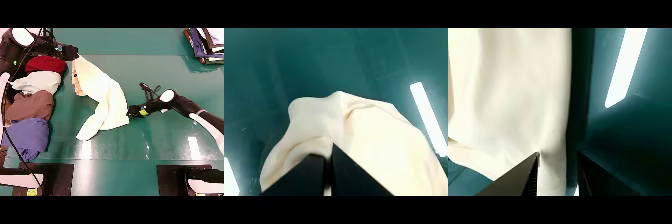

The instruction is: Fold the shirts.

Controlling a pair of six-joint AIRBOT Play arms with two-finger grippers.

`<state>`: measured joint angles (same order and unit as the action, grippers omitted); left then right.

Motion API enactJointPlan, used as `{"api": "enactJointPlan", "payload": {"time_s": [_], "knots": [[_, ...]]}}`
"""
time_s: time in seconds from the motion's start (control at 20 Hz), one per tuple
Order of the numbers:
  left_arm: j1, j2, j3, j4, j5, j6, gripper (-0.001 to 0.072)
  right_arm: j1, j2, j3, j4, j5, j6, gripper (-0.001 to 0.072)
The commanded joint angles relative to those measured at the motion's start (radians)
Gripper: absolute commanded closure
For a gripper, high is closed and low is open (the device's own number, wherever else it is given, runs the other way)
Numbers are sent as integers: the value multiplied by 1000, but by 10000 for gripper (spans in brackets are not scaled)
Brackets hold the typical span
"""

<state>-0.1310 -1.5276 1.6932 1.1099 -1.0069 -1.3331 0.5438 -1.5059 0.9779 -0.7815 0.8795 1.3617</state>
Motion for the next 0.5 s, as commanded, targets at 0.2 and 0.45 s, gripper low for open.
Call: {"api": "enactJointPlan", "payload": {"time_s": [0.2, 0.45], "knots": [[1, 129, 2, 63, -11, -6, 682, -13, -57, 267, -150, 110, -11, 700], [1, 471, 2, 128, 47, -2, 682, -192, 228, 537, -381, 246, 55, 701]]}}
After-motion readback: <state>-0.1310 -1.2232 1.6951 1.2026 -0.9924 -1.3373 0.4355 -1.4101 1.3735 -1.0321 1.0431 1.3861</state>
